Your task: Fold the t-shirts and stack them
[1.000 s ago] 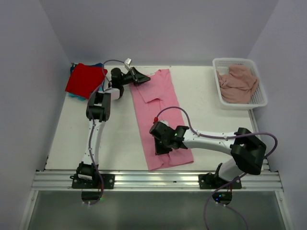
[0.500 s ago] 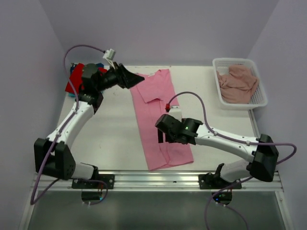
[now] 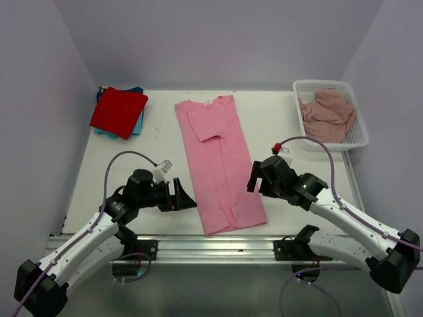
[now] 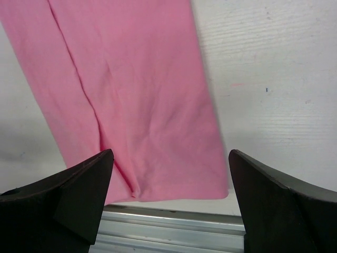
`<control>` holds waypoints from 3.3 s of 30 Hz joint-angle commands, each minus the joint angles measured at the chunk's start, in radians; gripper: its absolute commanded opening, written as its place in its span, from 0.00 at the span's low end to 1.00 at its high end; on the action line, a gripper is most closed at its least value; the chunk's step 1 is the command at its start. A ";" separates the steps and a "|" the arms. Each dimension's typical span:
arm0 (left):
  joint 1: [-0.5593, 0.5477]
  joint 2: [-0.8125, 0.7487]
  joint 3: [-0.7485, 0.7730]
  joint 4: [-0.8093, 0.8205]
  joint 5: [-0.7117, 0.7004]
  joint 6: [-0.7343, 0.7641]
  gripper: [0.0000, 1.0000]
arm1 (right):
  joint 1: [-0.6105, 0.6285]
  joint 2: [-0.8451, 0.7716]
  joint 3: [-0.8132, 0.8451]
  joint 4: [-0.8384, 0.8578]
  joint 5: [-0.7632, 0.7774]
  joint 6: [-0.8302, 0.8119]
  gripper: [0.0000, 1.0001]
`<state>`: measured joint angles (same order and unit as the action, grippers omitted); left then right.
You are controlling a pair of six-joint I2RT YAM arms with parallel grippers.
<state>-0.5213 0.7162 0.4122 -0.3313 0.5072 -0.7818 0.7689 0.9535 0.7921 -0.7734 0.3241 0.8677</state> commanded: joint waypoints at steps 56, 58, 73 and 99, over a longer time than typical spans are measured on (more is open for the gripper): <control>-0.655 0.399 -0.173 0.449 -0.567 -0.640 0.40 | -0.304 -0.243 -0.352 0.010 -0.401 0.091 0.65; -0.655 0.397 -0.173 0.452 -0.573 -0.642 0.40 | -0.304 -0.255 -0.370 0.003 -0.421 0.102 0.64; -0.655 0.420 -0.173 0.480 -0.578 -0.643 0.32 | -0.304 -0.318 -0.507 0.062 -0.516 0.157 0.56; -0.655 0.356 -0.122 0.427 -0.628 -0.574 0.00 | -0.304 -0.297 -0.482 0.132 -0.543 0.128 0.00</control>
<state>-1.1694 1.1152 0.2428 0.1066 -0.0517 -1.4014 0.4702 0.6540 0.2859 -0.6777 -0.1810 1.0122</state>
